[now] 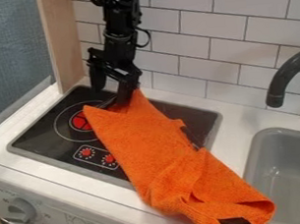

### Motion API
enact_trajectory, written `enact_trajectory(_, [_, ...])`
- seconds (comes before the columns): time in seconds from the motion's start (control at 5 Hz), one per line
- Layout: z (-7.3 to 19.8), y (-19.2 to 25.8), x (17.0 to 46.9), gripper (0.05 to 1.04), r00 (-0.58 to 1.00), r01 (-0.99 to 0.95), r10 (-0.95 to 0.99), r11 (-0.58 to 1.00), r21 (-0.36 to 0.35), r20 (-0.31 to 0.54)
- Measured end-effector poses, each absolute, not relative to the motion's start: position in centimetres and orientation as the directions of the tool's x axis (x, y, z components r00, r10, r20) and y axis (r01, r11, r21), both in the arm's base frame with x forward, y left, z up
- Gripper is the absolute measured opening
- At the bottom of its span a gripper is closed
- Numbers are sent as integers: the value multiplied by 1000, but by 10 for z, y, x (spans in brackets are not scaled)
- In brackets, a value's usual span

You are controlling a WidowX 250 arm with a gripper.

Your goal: Unfold the cloth from top right to bottom left

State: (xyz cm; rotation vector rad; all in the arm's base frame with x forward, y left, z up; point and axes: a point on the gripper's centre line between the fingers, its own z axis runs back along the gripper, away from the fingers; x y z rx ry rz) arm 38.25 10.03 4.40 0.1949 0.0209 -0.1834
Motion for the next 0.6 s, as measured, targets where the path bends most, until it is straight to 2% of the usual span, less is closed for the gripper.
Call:
enact_trajectory(0.2, [50,97,382,1010,983,183,-183,967,175,-20])
enact_trajectory(0.6, [101,102,371,999,982,142,-159,977,157,100])
